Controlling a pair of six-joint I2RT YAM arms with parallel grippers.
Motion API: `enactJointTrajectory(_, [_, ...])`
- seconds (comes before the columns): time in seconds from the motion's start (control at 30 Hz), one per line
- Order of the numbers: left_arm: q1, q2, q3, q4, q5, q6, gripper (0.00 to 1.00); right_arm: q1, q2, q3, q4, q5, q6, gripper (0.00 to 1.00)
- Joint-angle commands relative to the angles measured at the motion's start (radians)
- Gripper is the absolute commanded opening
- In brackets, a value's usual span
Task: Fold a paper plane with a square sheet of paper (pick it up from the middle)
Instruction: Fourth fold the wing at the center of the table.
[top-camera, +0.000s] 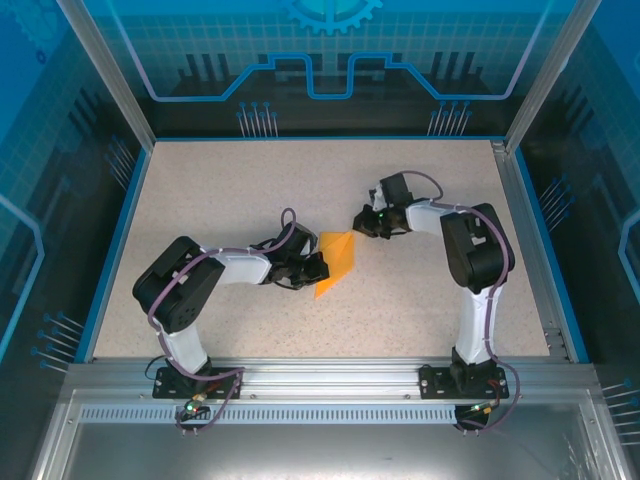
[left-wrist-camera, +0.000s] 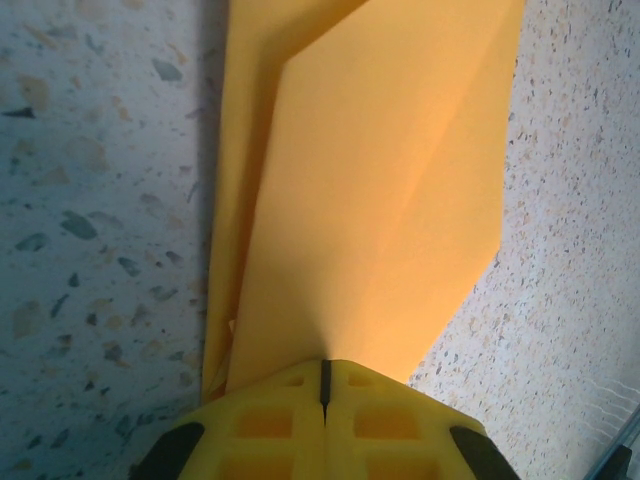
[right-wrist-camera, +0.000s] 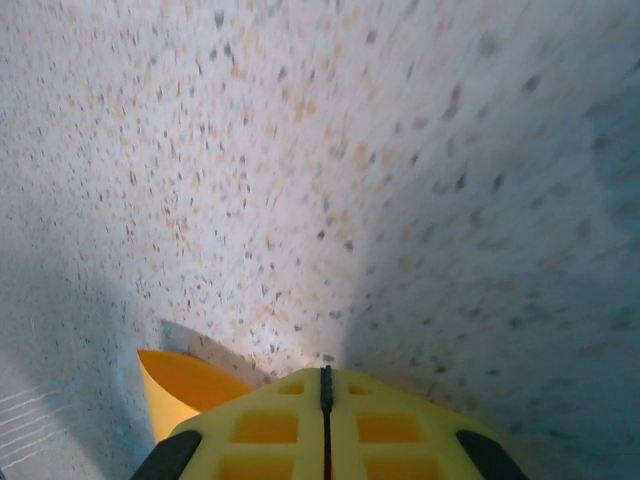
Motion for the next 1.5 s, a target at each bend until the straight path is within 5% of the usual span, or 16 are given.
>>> enactJointTrajectory(0.0, [-0.005,0.056,-0.060,-0.162,-0.037,0.041,0.05,-0.002,-0.061,0.035,-0.081,0.019,-0.062,0.07])
enactJointTrajectory(0.27, [-0.005,0.051,-0.054,-0.168,-0.030,0.047,0.05,0.110,-0.157,-0.104,0.033,-0.060,0.015,0.08])
enactJointTrajectory(0.57, [-0.005,0.043,-0.048,-0.189,-0.025,0.054,0.06,0.211,-0.088,-0.181,0.129,-0.083,0.127,0.07])
enactJointTrajectory(0.93, [-0.005,-0.003,-0.060,-0.269,0.038,0.110,0.10,0.208,-0.030,-0.211,0.059,0.019,0.120,0.05])
enactJointTrajectory(1.47, [-0.005,-0.152,-0.123,-0.413,0.138,0.227,0.17,0.206,-0.042,-0.206,0.053,-0.003,0.121,0.05])
